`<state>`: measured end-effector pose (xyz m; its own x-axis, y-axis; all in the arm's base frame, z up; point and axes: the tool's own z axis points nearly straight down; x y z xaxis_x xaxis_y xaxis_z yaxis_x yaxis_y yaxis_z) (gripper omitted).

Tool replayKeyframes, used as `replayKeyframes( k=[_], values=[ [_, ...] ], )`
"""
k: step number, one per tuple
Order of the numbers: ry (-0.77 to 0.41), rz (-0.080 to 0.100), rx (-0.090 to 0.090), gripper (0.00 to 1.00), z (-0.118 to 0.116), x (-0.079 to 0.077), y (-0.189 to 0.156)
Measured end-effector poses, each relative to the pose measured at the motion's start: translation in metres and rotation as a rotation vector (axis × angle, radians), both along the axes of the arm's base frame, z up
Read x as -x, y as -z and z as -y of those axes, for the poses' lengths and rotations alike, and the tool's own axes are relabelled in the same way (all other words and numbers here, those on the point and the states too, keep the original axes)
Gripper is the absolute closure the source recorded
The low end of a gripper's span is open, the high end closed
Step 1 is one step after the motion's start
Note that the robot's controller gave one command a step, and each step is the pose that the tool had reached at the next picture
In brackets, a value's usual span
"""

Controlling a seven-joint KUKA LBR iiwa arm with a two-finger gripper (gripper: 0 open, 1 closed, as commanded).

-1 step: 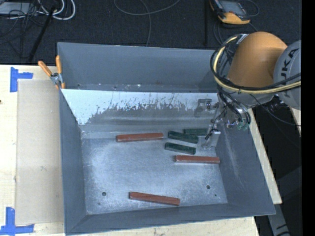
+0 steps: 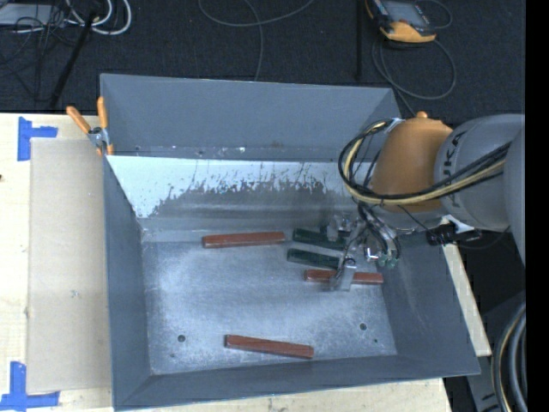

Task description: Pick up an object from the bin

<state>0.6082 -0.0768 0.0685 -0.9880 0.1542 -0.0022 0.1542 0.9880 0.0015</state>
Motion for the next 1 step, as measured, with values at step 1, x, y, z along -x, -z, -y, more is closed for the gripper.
replayKeyframes(
  k=[1],
  values=[
    [-0.159,0.003,0.001,0.0,-0.0529,0.0047,-0.071]
  ],
)
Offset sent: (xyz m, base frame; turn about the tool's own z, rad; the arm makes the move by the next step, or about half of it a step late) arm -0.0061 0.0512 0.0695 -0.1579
